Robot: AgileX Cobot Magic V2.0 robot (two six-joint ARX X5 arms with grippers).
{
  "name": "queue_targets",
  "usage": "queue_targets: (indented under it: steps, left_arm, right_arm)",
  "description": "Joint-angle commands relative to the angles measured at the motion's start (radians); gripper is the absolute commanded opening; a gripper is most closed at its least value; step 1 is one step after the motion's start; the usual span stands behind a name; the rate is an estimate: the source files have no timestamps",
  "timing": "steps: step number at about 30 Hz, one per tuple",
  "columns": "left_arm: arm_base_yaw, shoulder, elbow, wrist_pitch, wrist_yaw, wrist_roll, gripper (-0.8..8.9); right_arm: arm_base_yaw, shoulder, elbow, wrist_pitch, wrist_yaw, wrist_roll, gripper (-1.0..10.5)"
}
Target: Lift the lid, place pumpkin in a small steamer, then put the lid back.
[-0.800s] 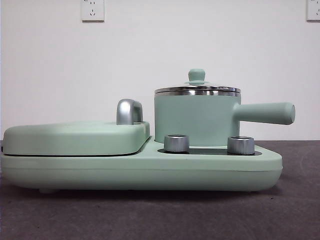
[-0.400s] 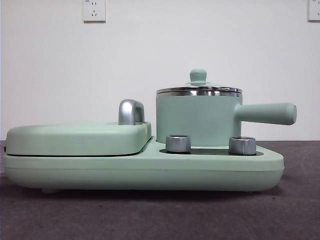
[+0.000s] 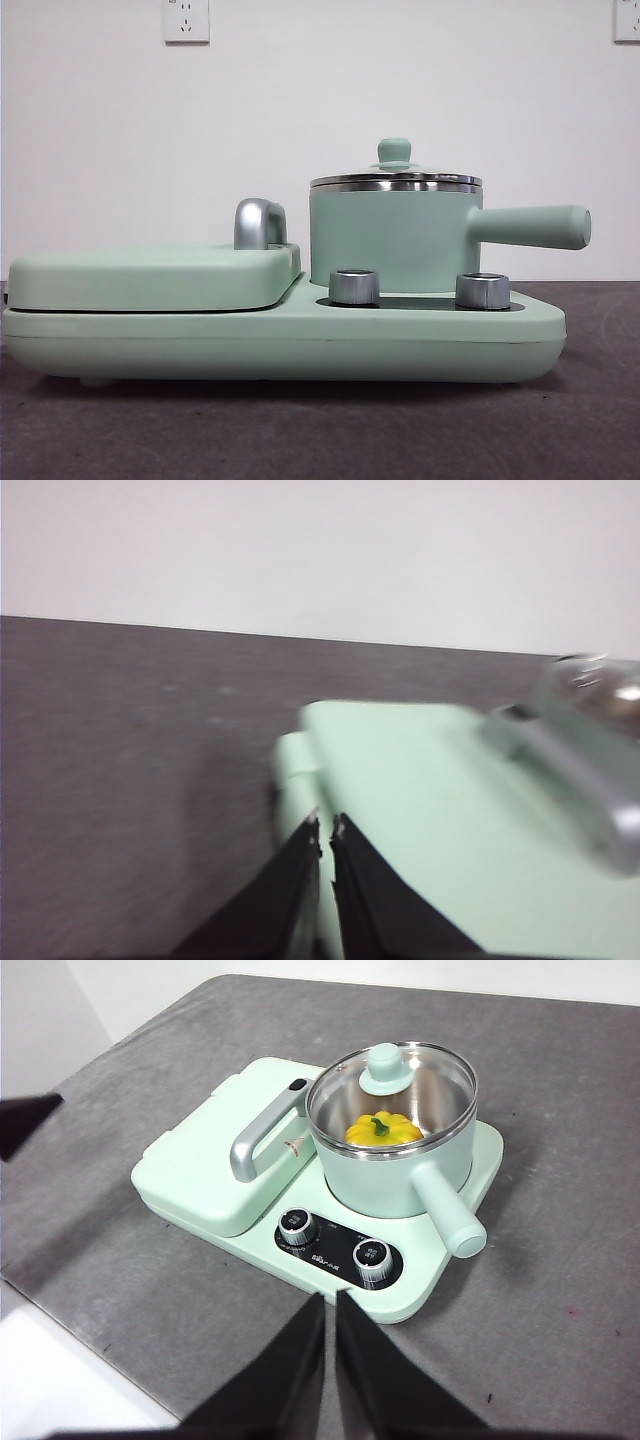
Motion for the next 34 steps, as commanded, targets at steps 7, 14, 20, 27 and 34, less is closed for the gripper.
queue_targets:
  steps: [7, 14, 20, 27, 34]
  left_arm:
    - [0.055, -0.131, -0.161, -0.012, -0.106, 0.068, 0.24]
    - [0.056, -0.131, -0.161, -0.06, -0.211, 0.073, 0.24]
    - [0.056, -0.131, -0.161, -0.059, -0.211, 0.072, 0.24]
    - [0.056, -0.131, -0.161, -0.059, -0.211, 0.072, 0.24]
    - [0.056, -0.131, -0.161, -0.059, -0.211, 0.072, 0.24]
  right_arm:
    - [0.006, 0.003, 0.007, 0.011, 0.001, 0.01, 0.1]
    - [0.006, 0.003, 0.007, 0.011, 0.001, 0.01, 0.1]
    - [0.006, 0.003, 0.007, 0.012, 0.001, 0.01, 0.1]
    - [0.006, 0.003, 0.007, 0.013, 0.001, 0.01, 0.1]
    - [0.006, 0.003, 0.007, 0.014, 0.001, 0.01, 0.1]
